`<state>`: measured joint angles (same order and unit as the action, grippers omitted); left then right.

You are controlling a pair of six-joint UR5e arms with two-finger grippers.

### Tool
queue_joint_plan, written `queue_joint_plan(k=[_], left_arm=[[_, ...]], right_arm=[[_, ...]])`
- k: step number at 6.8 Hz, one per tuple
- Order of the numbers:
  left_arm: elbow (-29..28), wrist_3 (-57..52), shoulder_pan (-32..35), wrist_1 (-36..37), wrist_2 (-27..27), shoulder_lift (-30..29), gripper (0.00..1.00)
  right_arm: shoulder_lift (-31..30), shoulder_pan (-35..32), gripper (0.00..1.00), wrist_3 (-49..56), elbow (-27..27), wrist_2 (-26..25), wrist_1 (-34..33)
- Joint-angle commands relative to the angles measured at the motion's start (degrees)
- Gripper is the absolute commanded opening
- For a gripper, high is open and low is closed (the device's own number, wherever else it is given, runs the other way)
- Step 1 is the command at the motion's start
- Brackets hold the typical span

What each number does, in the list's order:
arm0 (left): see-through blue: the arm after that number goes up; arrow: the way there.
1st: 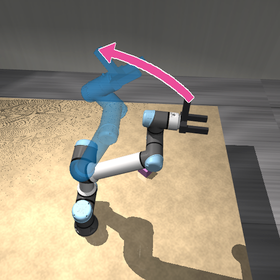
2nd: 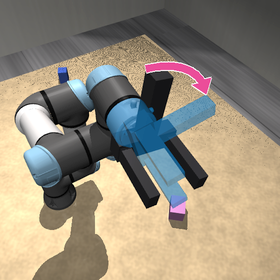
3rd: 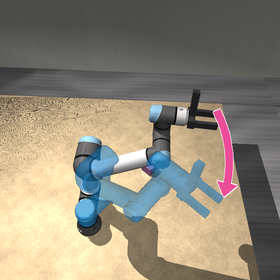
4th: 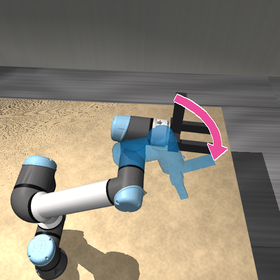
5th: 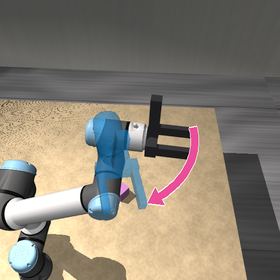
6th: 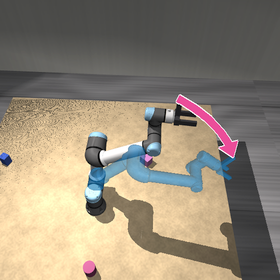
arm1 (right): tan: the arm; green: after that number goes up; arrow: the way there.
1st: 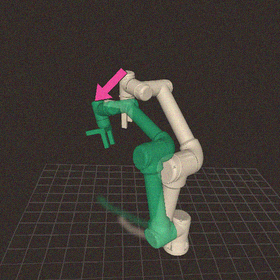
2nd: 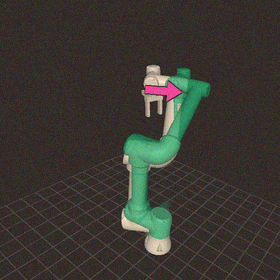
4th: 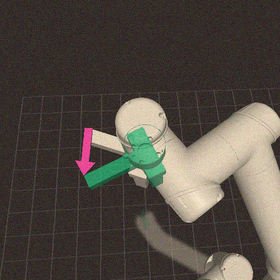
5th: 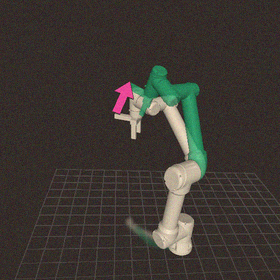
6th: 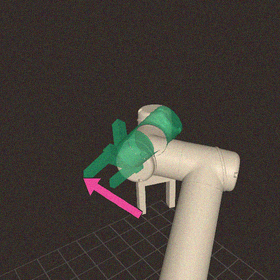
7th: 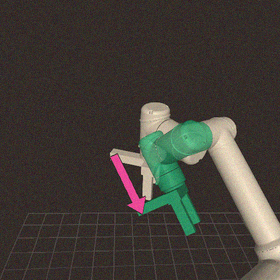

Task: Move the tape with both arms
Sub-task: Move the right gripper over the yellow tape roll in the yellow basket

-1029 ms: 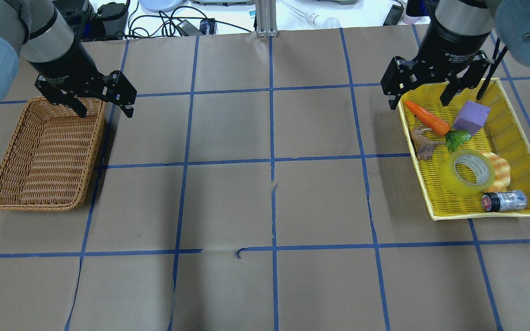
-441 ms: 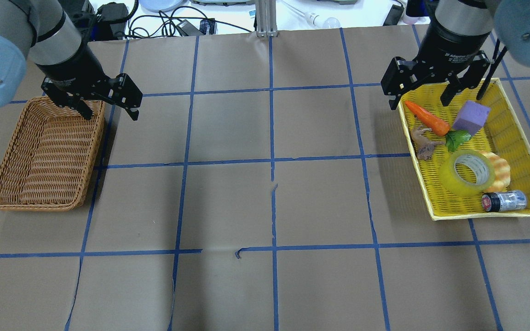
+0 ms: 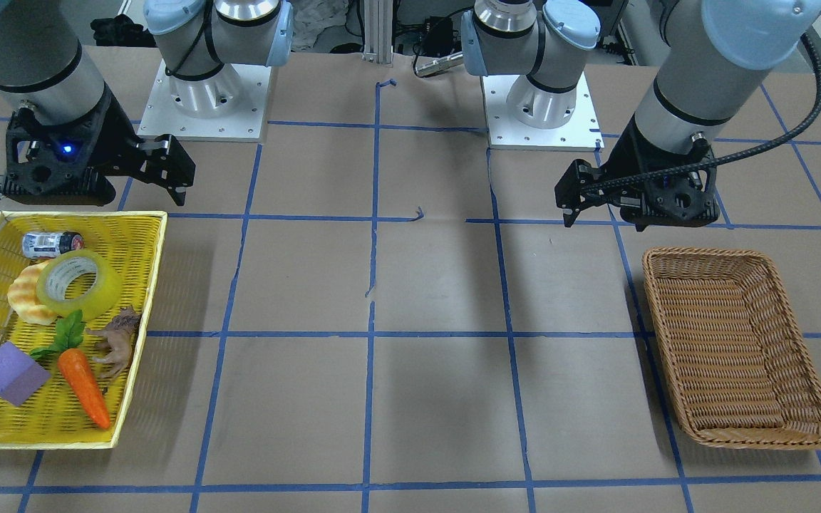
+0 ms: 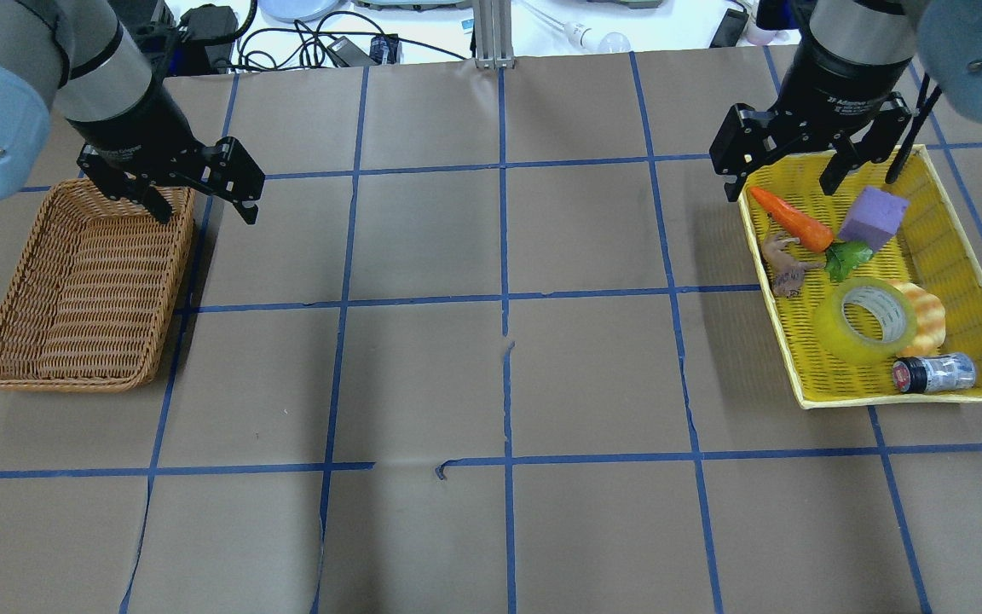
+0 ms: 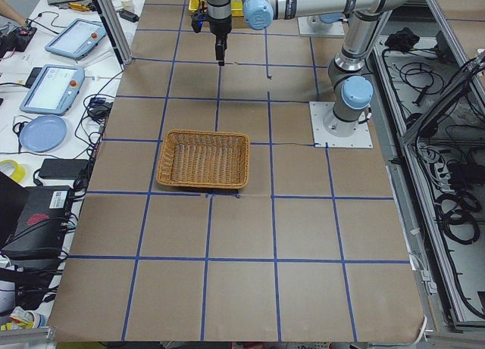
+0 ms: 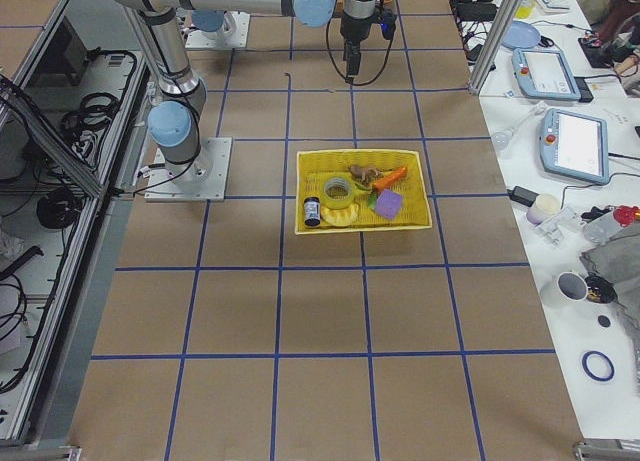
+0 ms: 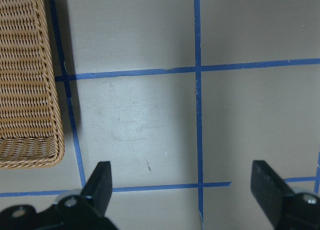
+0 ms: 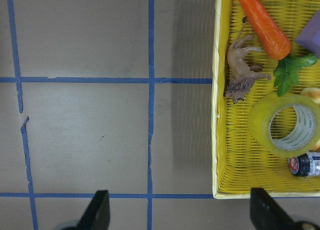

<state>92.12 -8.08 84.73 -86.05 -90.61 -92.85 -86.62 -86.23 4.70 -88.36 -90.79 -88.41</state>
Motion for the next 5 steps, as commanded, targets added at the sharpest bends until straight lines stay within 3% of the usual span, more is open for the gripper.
queue_joint_plan(k=[1, 3, 5], left_arm=[[0.0, 0.0, 0.0, 0.1, 0.0, 0.1, 1.0], [0.5, 0.0, 0.0, 0.1, 0.5, -0.2, 1.0], [0.5, 0.0, 0.0, 0.1, 0.4, -0.6, 1.0]], right_arm=[[1.2, 2.5, 1.0, -0.2, -0.1, 0.0, -1.8], [5.3, 11.8, 1.0, 0.1, -1.2, -0.1, -5.3], [7.0, 18.4, 1.0, -0.5, -8.4, 0.3, -13.2]])
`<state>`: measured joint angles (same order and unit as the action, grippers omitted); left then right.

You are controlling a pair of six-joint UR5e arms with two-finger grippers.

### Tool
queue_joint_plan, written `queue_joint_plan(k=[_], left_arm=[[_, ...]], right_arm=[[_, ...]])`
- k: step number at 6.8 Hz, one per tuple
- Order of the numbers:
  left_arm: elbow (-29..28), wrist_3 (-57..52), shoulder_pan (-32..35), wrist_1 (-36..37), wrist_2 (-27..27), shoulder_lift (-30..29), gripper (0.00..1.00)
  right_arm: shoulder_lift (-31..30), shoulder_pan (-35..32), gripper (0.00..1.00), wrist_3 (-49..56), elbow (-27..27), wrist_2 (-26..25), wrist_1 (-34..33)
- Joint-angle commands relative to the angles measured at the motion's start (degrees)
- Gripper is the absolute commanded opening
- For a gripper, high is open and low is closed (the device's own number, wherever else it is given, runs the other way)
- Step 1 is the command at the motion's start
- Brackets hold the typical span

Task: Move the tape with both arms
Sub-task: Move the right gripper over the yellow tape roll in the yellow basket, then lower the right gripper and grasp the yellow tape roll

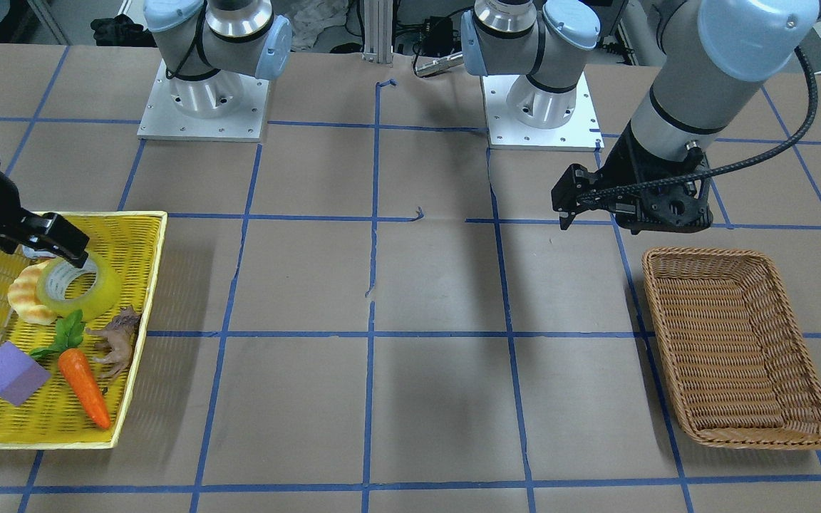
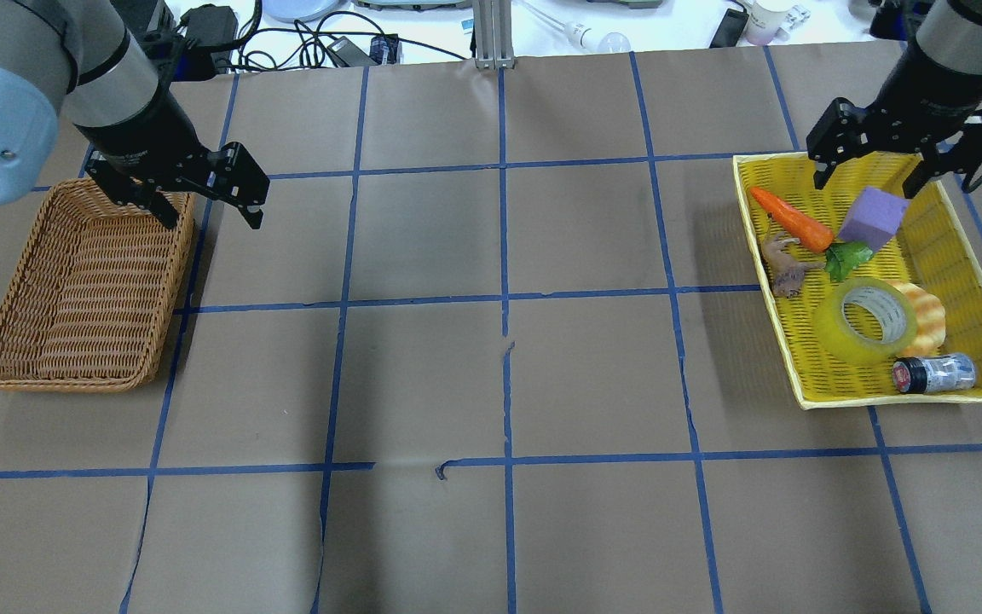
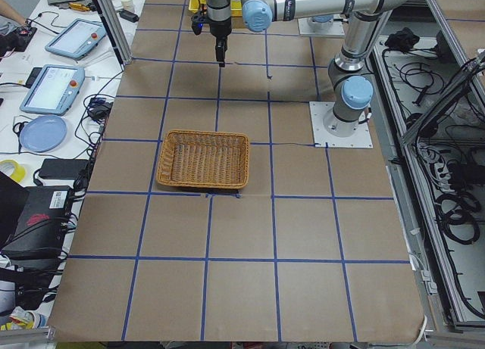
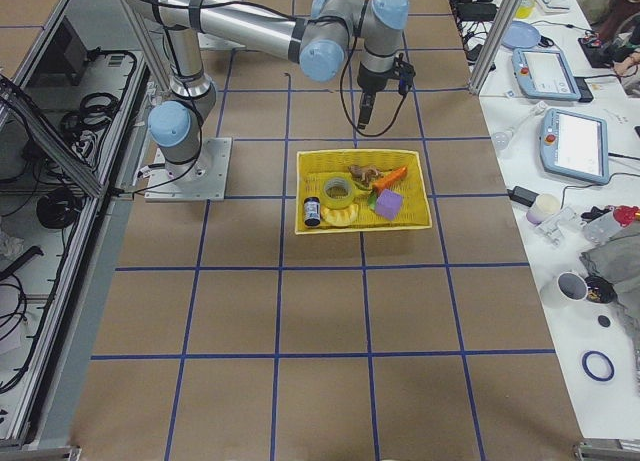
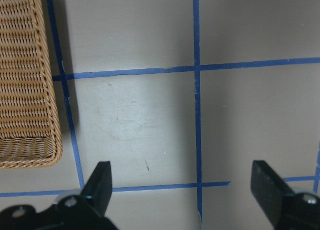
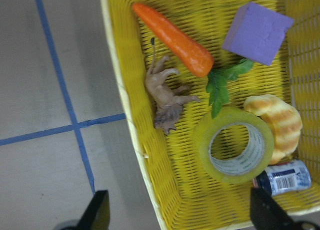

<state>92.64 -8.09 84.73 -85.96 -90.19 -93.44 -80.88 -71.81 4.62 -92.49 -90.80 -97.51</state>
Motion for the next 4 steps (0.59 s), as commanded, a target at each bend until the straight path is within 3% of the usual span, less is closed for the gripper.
queue_joint_plan(k=[1, 2, 4], left_arm=[[0.0, -0.1, -0.1, 0.0, -0.5, 0.2, 1.0], [0.0, -0.1, -0.1, 0.0, -0.6, 0.2, 1.0], [0.1, -0.2, -0.2, 0.0, -0.5, -0.1, 1.0]], right_arm=[[2.8, 4.8, 1.0, -1.8, -9.0, 0.7, -8.8], [3.6, 4.8, 1.0, -3.5, -12.8, 0.8, -11.1], [6.9, 4.8, 1.0, -3.3, -14.6, 0.1, -13.3]])
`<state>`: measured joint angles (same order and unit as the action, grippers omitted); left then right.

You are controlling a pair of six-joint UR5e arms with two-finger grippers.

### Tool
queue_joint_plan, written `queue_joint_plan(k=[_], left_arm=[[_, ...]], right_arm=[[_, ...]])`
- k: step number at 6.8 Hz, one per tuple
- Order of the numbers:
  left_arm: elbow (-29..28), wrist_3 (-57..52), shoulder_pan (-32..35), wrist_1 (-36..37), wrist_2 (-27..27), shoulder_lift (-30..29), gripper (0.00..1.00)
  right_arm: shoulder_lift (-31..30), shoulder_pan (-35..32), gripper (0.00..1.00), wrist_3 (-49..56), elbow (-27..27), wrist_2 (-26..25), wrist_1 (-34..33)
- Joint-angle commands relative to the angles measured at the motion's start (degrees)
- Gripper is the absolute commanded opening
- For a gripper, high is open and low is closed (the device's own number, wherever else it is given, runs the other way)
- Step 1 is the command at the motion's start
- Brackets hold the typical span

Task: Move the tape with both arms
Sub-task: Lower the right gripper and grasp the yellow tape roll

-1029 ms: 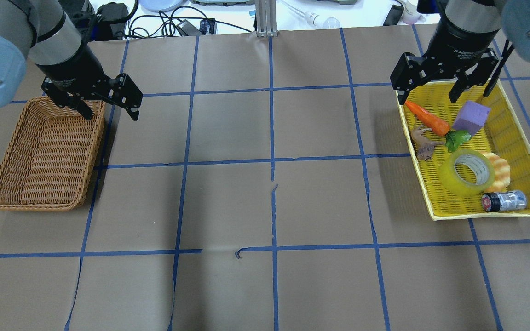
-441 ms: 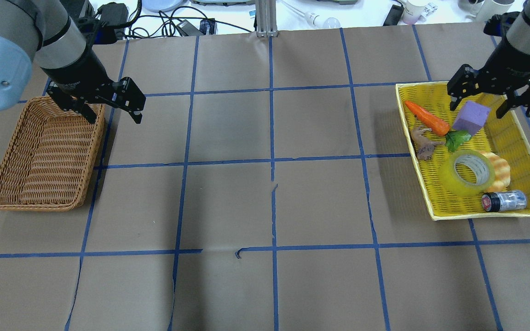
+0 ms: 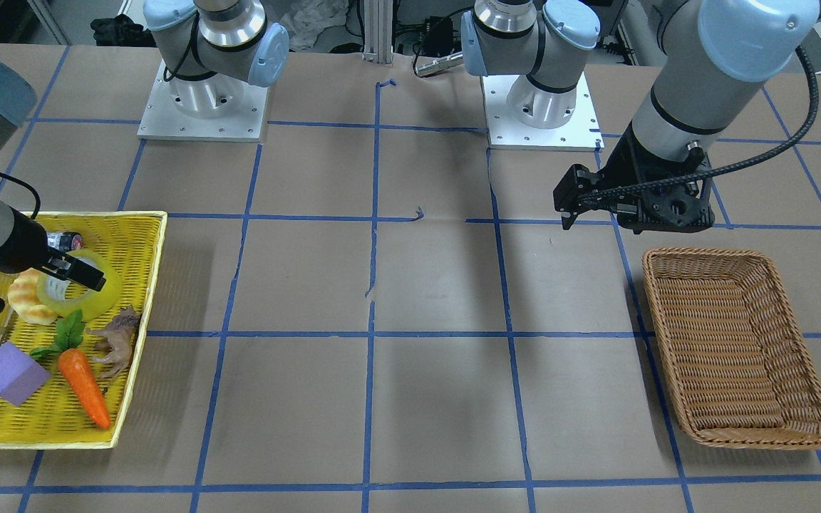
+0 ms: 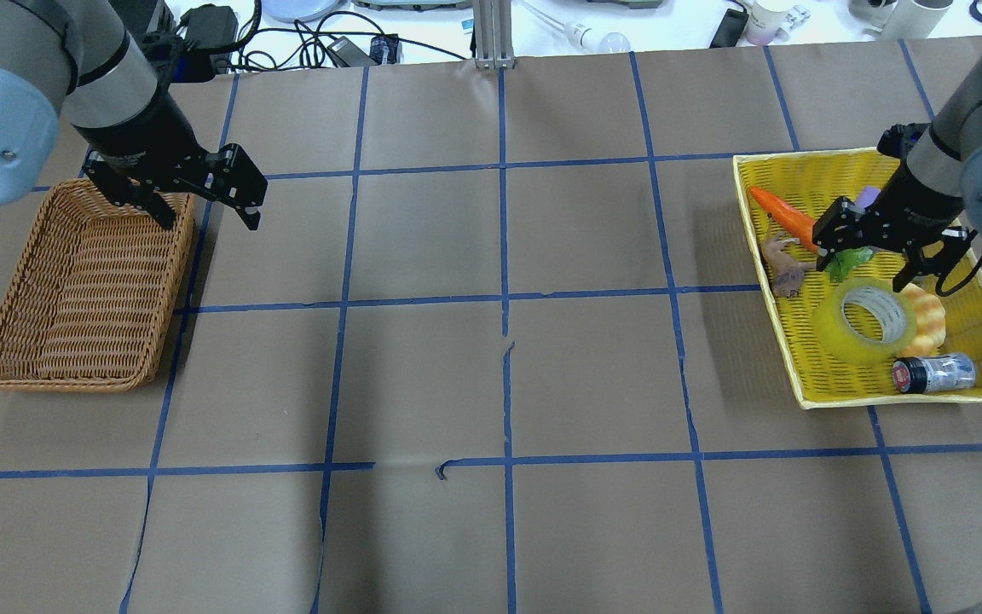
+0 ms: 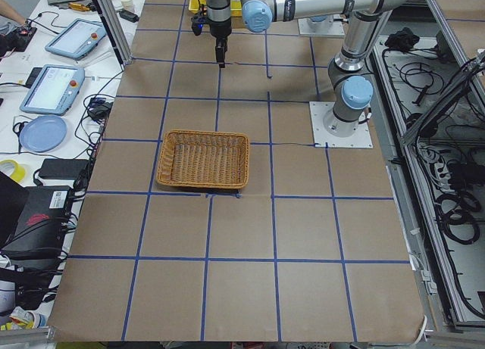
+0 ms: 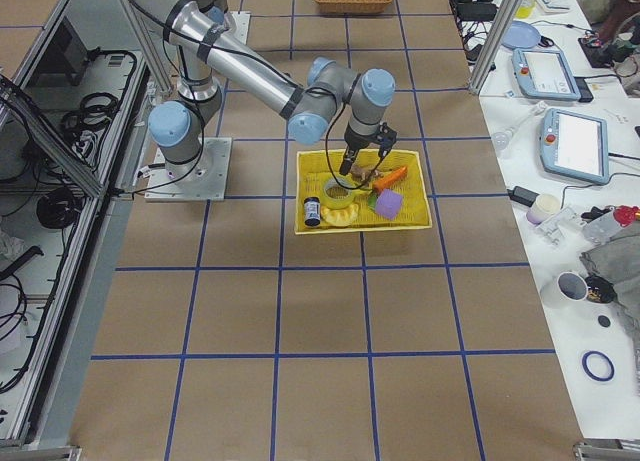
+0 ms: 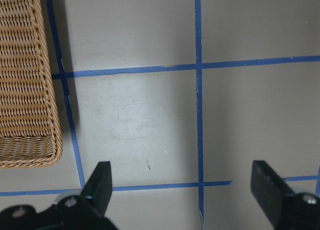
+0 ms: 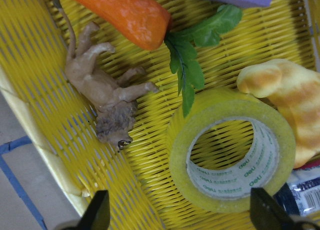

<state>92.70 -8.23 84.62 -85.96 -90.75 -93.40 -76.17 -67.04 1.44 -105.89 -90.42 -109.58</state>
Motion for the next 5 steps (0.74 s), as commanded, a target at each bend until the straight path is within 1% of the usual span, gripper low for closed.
queue_joint_plan(k=[1, 2, 3, 4, 5], left_arm=[[0.0, -0.4, -0.1, 0.0, 0.0, -0.1, 1.0], [0.0, -0.6, -0.1, 0.0, 0.0, -0.1, 1.0], [0.0, -0.6, -0.1, 0.0, 0.0, -0.1, 1.0], [0.0, -0.6, -0.1, 0.0, 0.0, -0.1, 1.0], [0.0, -0.6, -0.1, 0.0, 0.0, -0.2, 1.0]], right_arm=[[4.0, 0.1, 1.0, 0.1, -1.3, -1.2, -2.5], [5.1, 0.1, 1.0, 0.1, -1.5, -2.6, -2.5], [5.7, 0.1, 0.89, 0.1, -1.5, -2.9, -2.4], [5.7, 0.1, 0.59, -0.3, -1.5, -2.9, -2.1], [5.7, 0.1, 0.24, -0.4, -1.5, -3.0, -2.0]])
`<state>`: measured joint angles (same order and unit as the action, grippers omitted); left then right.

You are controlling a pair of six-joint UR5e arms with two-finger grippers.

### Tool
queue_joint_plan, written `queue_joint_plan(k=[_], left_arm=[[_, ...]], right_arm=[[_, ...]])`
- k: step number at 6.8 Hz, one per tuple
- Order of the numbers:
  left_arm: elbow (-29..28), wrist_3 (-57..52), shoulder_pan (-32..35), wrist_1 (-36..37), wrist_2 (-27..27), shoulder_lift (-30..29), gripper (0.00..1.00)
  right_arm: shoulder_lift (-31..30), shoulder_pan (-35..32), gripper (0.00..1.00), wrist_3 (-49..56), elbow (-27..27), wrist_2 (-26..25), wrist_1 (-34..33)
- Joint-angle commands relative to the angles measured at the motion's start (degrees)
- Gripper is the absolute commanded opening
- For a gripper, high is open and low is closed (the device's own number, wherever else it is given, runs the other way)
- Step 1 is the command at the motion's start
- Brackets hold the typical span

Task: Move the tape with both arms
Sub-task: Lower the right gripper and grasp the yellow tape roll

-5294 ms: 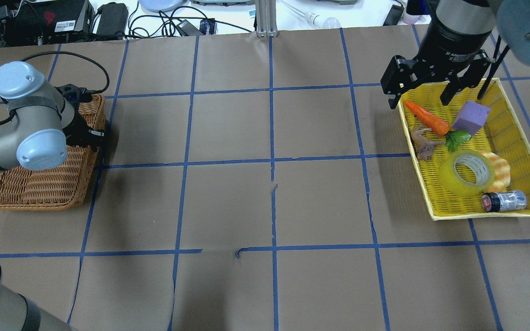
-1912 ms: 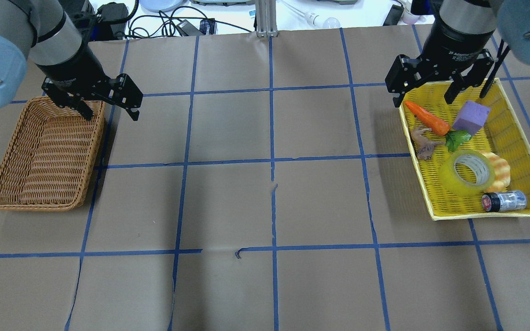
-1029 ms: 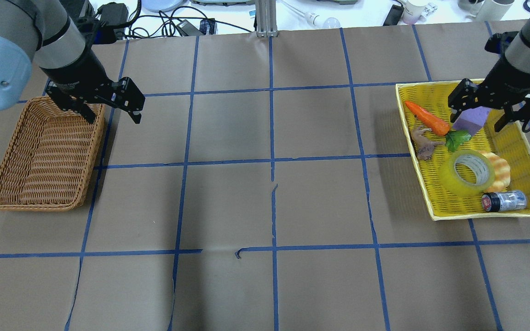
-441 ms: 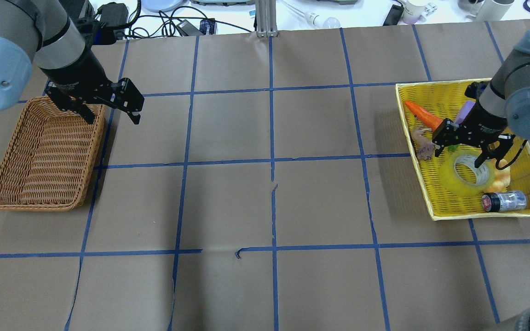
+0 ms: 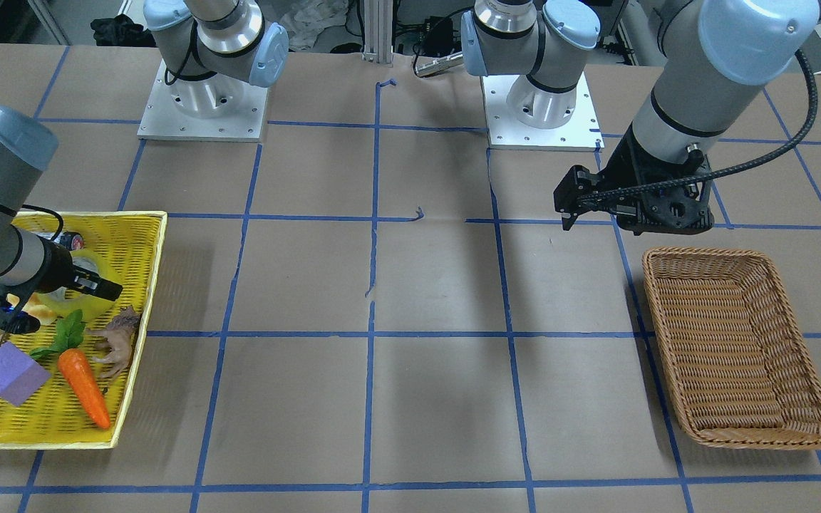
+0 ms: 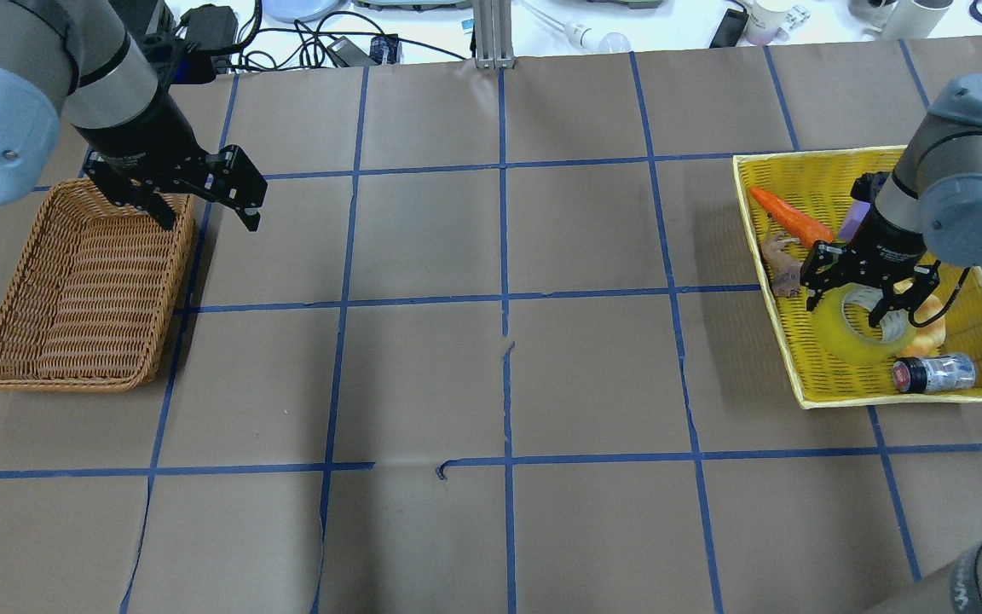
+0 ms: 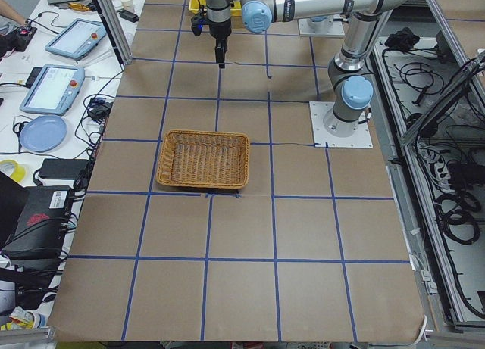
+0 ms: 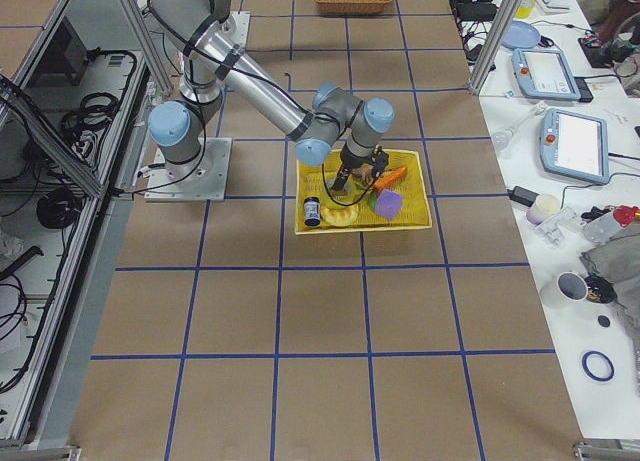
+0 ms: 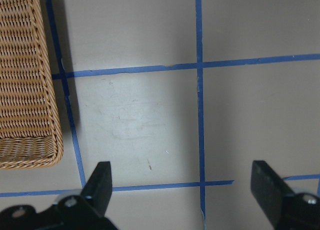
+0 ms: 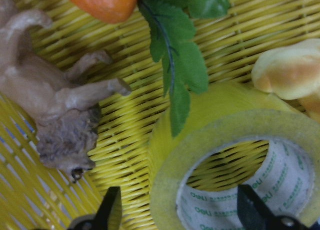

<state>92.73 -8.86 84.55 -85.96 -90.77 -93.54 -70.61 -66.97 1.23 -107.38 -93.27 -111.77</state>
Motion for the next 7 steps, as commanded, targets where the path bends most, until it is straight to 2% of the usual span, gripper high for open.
queue_joint_plan(k=[1, 4, 6, 7], left_arm=[[0.0, 0.1, 0.0, 0.2, 0.2, -0.3, 1.0], [0.0, 0.0, -0.1, 0.3, 0.2, -0.6, 1.0], [0.1, 0.0, -0.1, 0.3, 0.2, -0.8, 1.0], [0.5, 0.0, -0.1, 0.5, 0.2, -0.6, 1.0]], right_arm=[[0.1, 0.0, 0.03, -0.2, 0.1, -0.2, 0.1], [-1.1, -0.1, 0.0, -0.2, 2.1, -0.2, 1.4], [-3.8, -1.2, 0.0, -1.3, 8.6, 3.5, 9.2], [-4.4, -3.8, 0.0, -5.2, 13.3, 4.3, 15.5]])
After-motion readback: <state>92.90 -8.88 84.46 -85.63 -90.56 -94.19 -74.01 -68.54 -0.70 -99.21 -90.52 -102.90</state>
